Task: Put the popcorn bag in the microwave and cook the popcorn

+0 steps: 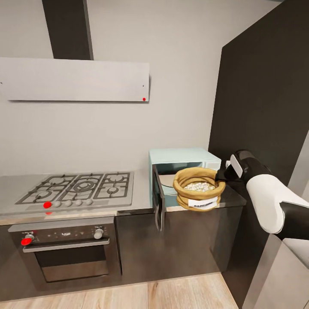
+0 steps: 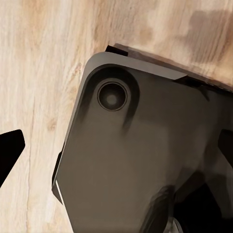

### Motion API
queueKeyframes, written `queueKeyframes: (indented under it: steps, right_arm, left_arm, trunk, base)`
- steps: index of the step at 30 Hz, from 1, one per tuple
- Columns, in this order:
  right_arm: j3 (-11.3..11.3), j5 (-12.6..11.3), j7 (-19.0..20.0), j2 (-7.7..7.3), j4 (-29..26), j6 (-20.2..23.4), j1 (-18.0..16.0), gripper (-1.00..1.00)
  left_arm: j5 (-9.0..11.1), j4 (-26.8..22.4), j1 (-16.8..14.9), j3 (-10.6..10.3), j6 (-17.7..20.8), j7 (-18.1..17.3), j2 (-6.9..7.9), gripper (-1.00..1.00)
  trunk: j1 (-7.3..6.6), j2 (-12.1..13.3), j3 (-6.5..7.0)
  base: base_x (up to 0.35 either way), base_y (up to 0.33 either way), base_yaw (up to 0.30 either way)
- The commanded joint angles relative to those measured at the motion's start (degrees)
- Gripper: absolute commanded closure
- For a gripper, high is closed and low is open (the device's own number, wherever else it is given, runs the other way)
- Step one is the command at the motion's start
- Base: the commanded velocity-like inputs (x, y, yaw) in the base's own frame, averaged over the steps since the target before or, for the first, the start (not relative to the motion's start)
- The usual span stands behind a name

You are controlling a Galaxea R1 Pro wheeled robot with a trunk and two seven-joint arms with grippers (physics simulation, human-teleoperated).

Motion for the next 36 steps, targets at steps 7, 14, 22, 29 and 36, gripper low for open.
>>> queueKeyframes:
  steps: [7,14,22,29,36]
  right_arm:
    - [-0.4,0.1,0.1,-0.14,0.1,0.2,0.0,1.0]
    - [-0.4,0.1,0.1,-0.6,4.4,0.2,0.2,1.0]
    - [-0.6,0.1,0.2,-0.45,4.4,0.2,0.2,1.0]
    - [-2.1,0.1,0.2,-0.12,4.3,0.2,0.2,1.0]
    - [-2.1,0.1,0.3,-0.11,3.7,0.2,0.2,1.0]
  left_arm:
    - [0.2,0.0,0.0,0.1,-0.1,0.2,-0.02,-1.0]
    - [0.2,0.0,0.0,0.1,-0.1,0.2,0.0,-1.0]
    - [0.2,0.0,0.0,0.1,-0.1,0.2,0.0,-1.0]
    - [0.2,0.0,0.0,0.1,-0.1,0.2,-0.02,-1.0]
    - [0.2,0.0,0.0,0.0,-0.1,0.2,-0.02,-1.0]
  trunk:
    - [0.0,0.0,-0.07]
    - [0.0,0.0,-0.07]
    - [0.0,0.0,-0.07]
    - [0.0,0.0,-0.07]
    - [0.0,0.0,-0.07]
  base:
    - [0.0,0.0,0.0]
    - [0.0,0.0,-0.099]
    - [0.0,0.0,-0.247]
    - [0.008,0.028,-0.245]
    - [0.113,0.273,-0.209]
